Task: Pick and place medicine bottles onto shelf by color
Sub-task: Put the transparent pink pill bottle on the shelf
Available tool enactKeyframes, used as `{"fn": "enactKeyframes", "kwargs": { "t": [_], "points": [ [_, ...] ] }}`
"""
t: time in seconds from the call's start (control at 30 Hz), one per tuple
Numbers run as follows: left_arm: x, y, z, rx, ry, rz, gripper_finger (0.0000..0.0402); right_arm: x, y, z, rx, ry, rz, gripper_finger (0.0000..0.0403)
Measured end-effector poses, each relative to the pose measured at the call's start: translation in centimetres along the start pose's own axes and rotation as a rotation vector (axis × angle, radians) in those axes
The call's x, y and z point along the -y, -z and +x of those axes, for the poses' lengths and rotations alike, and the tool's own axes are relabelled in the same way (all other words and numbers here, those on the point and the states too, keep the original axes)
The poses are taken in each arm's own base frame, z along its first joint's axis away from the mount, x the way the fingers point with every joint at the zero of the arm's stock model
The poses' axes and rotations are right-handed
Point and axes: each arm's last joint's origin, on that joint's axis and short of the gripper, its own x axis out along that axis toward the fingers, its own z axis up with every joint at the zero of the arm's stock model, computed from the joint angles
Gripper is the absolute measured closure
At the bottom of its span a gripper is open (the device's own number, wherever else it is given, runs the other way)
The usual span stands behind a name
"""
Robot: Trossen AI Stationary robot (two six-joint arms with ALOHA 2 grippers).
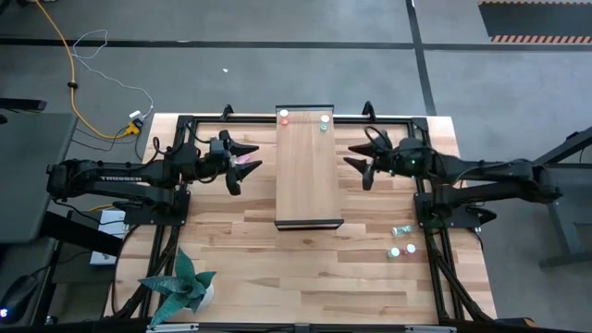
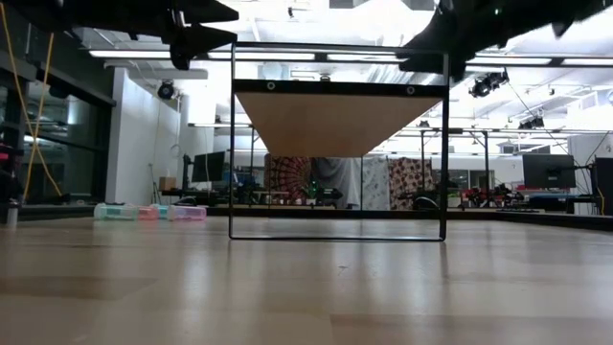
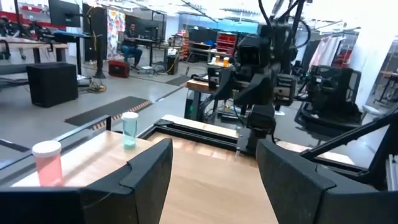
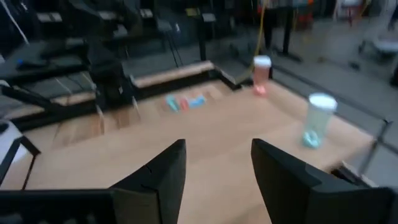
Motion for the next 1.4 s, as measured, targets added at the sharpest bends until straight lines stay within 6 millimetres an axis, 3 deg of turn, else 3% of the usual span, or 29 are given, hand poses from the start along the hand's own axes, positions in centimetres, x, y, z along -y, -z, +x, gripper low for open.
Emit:
{"fn": "enactKeyframes", "kwargs": {
  "t": [0.2, 0.4, 0.53, 0.9, 1.23, 1.4],
  "points": [
    [-0.1, 0.8, 0.0, -0.085, -0.014, 0.002, 0.0179, 0.1, 1.0, 0.9, 0.111, -0.005, -0.008, 0.0229],
    [-0.6, 0.9, 0.0, -0.397, -0.24, -0.068, 0.0179, 0.1, 0.9, 0.9, 0.12, 0.0, 0.013, 0.0229],
    [-1.1, 2.5, 0.5, -0.572, -0.417, -0.04, 0.0179, 0.1, 1.1, 1.1, 0.111, 0.0, 0.033, 0.0229],
    [-5.1, 8.5, 3.6, -1.043, -0.629, -0.128, 0.0179, 0.1, 1.2, 1.3, 0.102, 0.003, 0.034, 0.0229],
    [-8.4, 10.6, 4.2, -1.152, -0.805, -0.139, 0.0179, 0.2, 1.2, 1.3, 0.105, 0.055, 0.029, 0.0229],
    [-9.0, 11.3, 4.4, -1.183, -0.798, -0.146, 0.0179, 0.3, 1.2, 1.3, 0.107, 0.074, 0.029, 0.0229]
  ]
}}
